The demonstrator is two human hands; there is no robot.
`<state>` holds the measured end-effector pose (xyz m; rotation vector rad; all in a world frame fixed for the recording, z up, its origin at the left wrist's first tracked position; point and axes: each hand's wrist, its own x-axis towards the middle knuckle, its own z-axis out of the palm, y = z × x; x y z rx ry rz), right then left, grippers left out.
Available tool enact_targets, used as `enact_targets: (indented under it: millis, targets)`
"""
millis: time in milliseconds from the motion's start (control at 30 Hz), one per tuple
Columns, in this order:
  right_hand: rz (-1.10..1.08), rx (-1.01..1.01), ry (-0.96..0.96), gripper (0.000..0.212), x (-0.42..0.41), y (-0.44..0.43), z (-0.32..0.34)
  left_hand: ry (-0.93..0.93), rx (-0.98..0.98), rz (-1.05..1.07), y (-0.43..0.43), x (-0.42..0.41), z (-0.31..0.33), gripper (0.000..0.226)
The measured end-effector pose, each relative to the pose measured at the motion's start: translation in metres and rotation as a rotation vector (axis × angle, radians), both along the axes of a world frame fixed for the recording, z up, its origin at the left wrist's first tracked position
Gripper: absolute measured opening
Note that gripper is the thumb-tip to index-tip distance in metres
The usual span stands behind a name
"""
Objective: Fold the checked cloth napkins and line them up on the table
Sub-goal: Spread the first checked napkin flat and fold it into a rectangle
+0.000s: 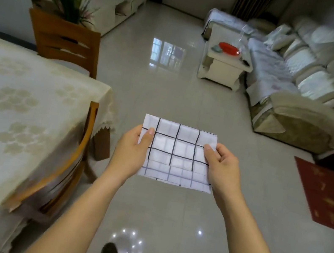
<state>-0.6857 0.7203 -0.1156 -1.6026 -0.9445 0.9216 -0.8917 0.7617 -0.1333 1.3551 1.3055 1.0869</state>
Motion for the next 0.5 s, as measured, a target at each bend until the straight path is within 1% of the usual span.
enact_targets:
  millis: [67,200,267,500]
  targets:
    - [-0.004,0.029,-0.016,0.016,-0.003,0.044,0.007,-0.021,0.007,-0.007,0.041,-0.004,0.006,0.025]
    - [-0.026,0.055,0.038,0.017,-0.025,0.108,0.002,-0.026,-0.012,0.039,0.100,-0.022,0.005,0.026]
    - [0.017,0.042,0.060,0.018,-0.037,0.139,-0.003,-0.006,0.002,0.093,0.122,-0.034,0.000,0.026]
    - [0.131,0.048,0.100,0.014,-0.065,0.266,-0.014,0.025,-0.056,0.285,0.215,-0.057,-0.014,0.021]
